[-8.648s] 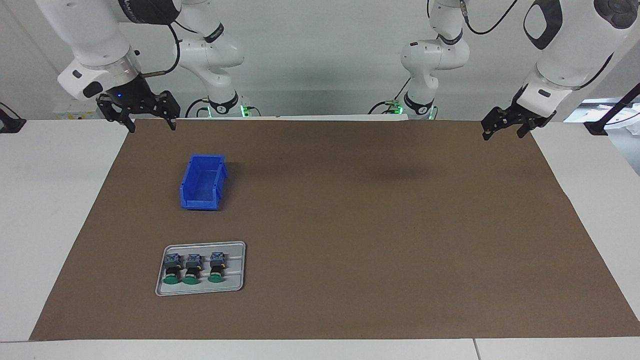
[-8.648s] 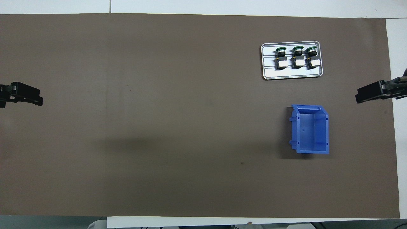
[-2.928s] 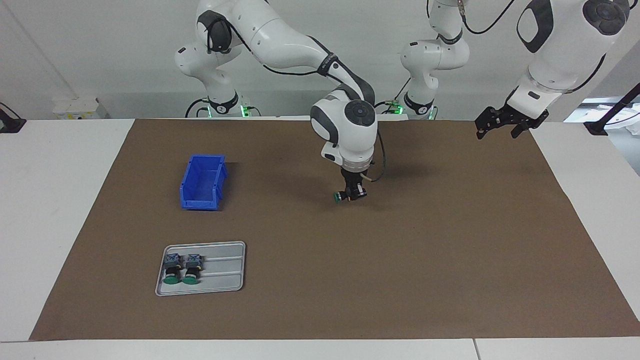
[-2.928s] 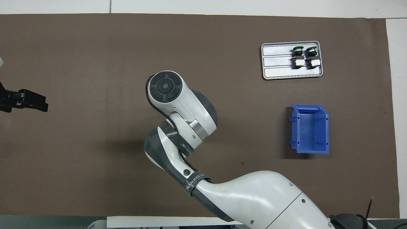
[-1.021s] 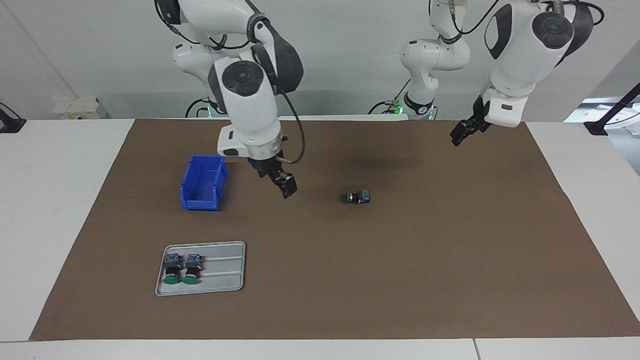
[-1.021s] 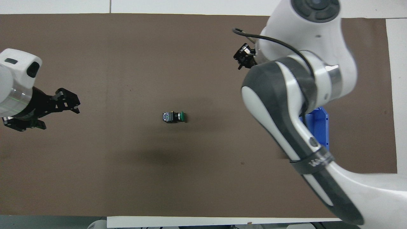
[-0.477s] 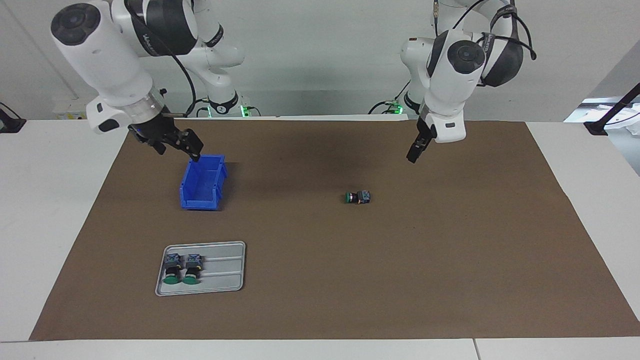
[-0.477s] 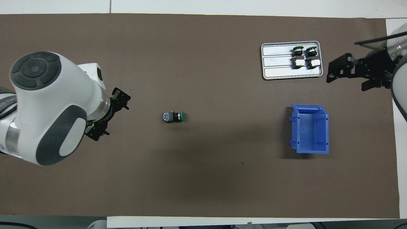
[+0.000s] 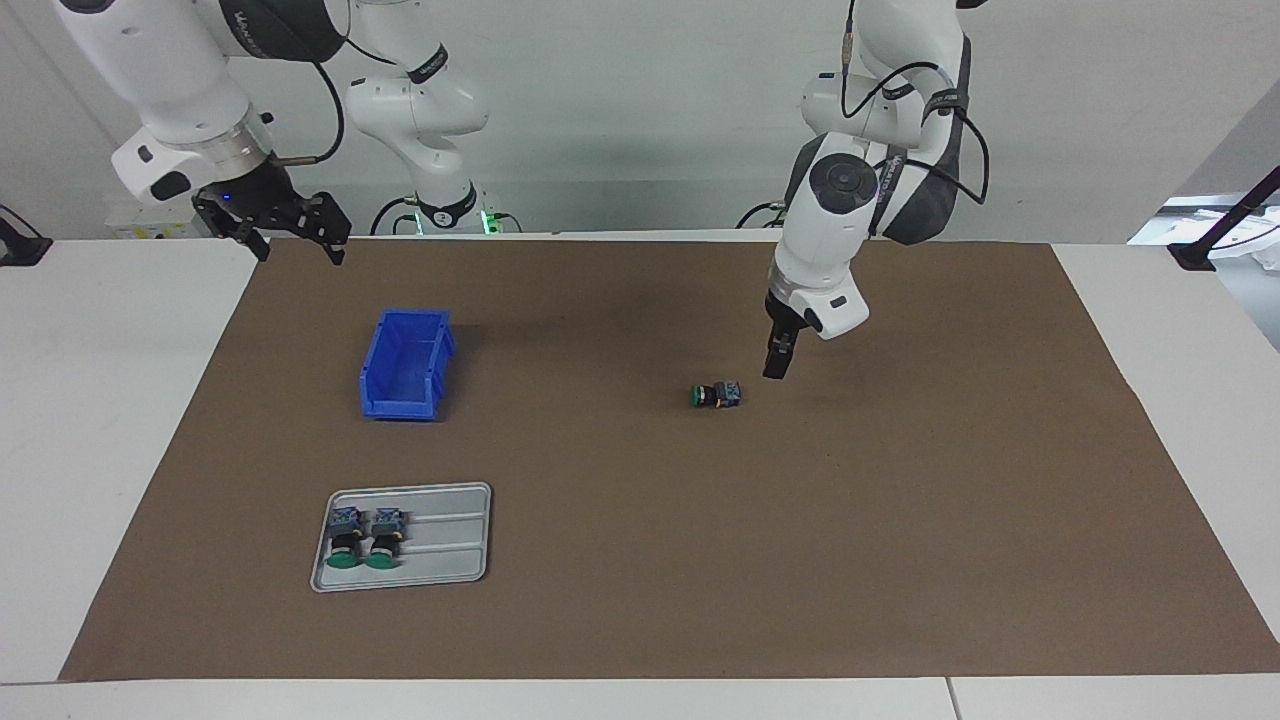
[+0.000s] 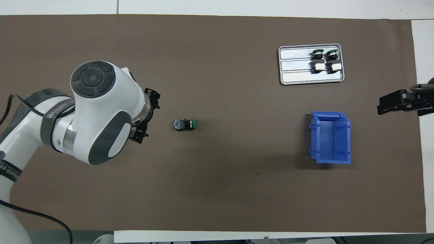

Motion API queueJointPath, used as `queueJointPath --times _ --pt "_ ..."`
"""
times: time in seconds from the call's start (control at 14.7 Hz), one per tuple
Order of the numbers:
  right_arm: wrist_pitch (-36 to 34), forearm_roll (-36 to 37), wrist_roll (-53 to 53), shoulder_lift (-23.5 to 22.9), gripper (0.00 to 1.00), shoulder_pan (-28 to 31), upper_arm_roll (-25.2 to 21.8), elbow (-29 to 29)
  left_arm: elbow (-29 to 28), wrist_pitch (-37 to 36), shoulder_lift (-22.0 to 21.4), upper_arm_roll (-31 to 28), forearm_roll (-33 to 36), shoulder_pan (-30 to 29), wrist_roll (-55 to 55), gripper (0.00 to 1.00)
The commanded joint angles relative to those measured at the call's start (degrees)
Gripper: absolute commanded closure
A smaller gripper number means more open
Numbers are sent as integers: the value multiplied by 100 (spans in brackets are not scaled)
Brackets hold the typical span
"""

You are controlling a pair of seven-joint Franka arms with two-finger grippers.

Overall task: Place and press button with both arms
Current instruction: 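Withdraw the right gripper while the left gripper reaches the green button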

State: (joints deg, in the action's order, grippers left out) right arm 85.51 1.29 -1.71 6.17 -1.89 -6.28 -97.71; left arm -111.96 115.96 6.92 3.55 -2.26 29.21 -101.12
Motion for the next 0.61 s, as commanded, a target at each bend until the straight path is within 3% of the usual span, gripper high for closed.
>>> queueJointPath --times 0.0,0.34,0.54 --pt "19 20 74 69 2 31 21 136 -19 548 290 -73 -64 339 -800 3" --pt "27 -24 118 86 2 22 -13 6 -45 1095 836 -82 -64 639 -1690 3" --pt "19 -32 56 86 2 23 13 -47 -107 1131 899 -82 -64 648 -1954 3"
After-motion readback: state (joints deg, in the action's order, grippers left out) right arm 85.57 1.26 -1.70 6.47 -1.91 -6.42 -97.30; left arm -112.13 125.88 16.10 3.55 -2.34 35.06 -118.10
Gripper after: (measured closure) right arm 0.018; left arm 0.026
